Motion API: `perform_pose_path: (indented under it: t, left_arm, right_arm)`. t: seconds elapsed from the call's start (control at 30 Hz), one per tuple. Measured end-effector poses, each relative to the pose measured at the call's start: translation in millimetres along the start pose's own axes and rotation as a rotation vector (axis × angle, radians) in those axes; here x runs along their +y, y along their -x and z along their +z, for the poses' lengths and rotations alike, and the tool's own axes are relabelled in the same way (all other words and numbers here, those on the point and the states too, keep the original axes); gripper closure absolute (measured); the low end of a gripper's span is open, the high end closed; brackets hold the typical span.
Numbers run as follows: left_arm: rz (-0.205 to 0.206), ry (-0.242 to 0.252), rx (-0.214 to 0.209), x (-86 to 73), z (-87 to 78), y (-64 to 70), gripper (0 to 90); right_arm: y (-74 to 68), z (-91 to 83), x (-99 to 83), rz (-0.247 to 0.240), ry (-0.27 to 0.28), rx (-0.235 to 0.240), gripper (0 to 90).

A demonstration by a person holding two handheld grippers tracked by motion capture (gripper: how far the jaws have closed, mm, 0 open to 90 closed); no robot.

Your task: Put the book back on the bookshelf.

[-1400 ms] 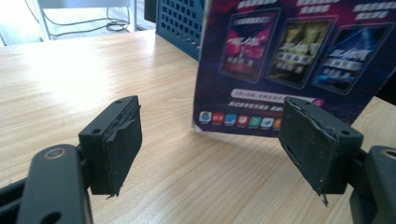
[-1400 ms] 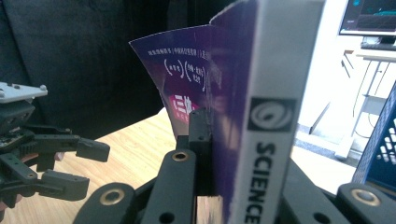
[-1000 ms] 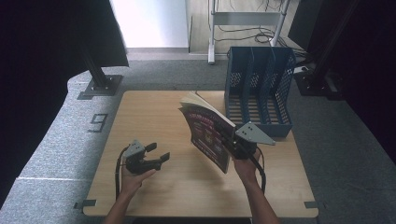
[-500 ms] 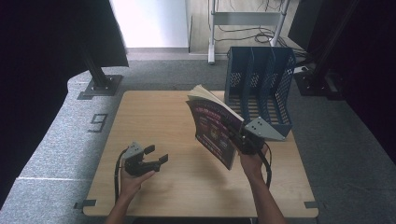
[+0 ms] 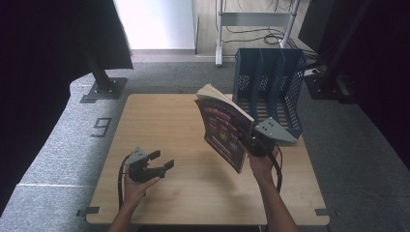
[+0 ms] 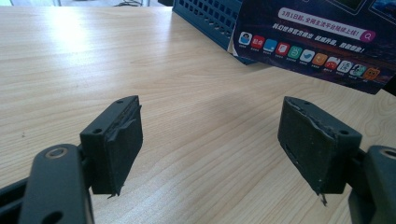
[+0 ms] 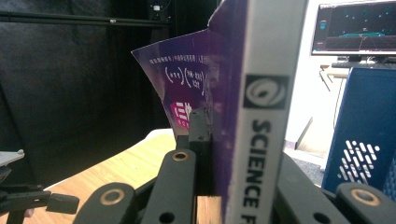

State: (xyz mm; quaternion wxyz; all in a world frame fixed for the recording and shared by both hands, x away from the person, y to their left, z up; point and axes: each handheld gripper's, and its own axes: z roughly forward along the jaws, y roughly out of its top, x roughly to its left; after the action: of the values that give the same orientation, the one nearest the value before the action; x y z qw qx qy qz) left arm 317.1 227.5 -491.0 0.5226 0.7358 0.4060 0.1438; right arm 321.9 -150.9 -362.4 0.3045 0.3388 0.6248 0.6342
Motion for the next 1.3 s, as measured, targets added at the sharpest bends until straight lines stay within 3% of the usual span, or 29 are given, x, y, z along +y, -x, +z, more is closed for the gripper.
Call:
perform_pose_path:
  t: [0.77, 1.3]
  left_arm:
    - [-0.018, 0.001, -0.004, 0.0, -2.1, -3.2, 22.0]
    - [-0.027, 0.005, -0.007, 0.5, -3.8, -5.3, 22.0]
  right_arm:
    - [8.4, -2.3, 25.9, 0.001, 0.038, -0.045, 81.6]
    - [17.1, -0.3, 36.0, -0.001, 0.036, -0.085, 81.5]
